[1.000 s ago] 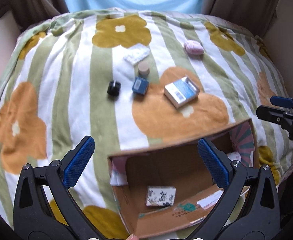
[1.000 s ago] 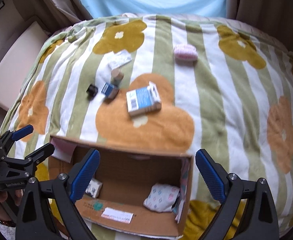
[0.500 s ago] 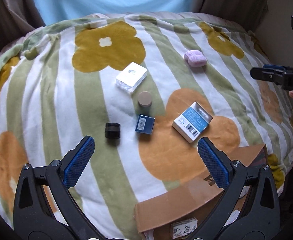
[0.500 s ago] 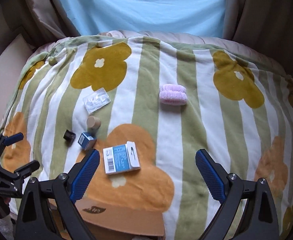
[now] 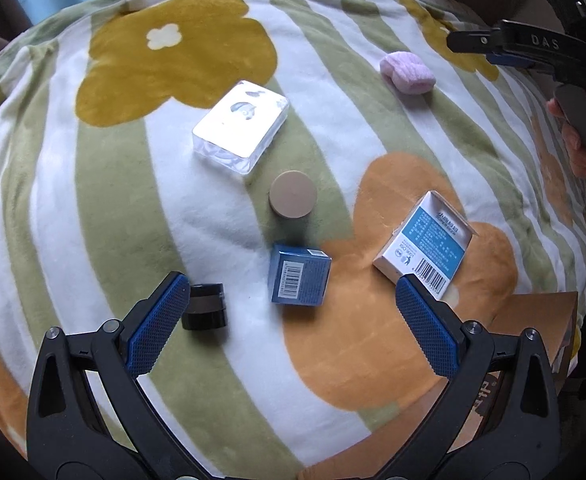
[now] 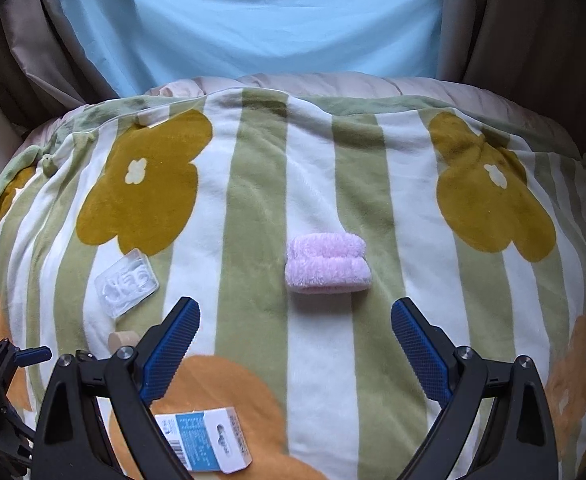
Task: Organize objects
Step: 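Grasp the blue small box with the left tool while the right tool grasps the pink hair band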
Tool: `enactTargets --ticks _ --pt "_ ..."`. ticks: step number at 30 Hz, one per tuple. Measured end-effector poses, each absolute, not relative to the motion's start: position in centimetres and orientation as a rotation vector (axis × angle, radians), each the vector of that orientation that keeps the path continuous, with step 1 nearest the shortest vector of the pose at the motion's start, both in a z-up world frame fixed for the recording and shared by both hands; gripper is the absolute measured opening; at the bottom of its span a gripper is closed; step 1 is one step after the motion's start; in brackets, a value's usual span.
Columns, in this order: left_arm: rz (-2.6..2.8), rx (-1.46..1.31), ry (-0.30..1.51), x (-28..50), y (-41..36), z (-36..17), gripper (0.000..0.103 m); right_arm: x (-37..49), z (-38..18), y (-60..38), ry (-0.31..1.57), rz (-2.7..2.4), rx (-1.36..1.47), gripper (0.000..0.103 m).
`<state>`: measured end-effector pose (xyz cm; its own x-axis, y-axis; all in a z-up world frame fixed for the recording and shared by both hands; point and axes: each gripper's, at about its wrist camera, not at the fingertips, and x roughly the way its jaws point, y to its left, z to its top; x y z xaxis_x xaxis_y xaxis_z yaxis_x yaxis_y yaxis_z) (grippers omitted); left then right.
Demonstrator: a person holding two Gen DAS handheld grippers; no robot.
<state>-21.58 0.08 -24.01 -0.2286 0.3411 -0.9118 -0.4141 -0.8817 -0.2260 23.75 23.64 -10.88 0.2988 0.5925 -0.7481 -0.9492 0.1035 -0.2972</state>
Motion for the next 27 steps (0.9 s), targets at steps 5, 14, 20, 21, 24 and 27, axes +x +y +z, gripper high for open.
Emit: enactTargets --ticks 5,14,20,21,24,27 --pt "2.080 -1.571 0.142 -22.2 1.2 -26.2 0.100 26.2 -13.4 27.0 0.565 1.198 -0.878 0.096" --pt "2.016 -1.608 0.183 -22.8 1.9 -29.3 0.084 28.6 -17.1 29.7 0.523 1.163 -0.977 0.096" --pt "2.003 -1.612 0.196 -22.9 1.9 -30.1 0.067 29.3 -18.7 30.9 0.523 1.143 -1.012 0.096" --pt "2.007 -1.608 0.213 -22.8 1.8 -30.2 0.065 29.4 -18.8 31.0 0.521 1.139 -1.016 0.096" --pt "2.011 -1.588 0.229 -22.6 1.6 -30.0 0.049 29.9 -19.0 31.1 0.524 1.128 -1.010 0.095" --pt "2.004 -1.567 0.202 -22.3 1.4 -29.5 0.036 30.5 -19.1 31.2 0.549 1.113 -0.991 0.085"
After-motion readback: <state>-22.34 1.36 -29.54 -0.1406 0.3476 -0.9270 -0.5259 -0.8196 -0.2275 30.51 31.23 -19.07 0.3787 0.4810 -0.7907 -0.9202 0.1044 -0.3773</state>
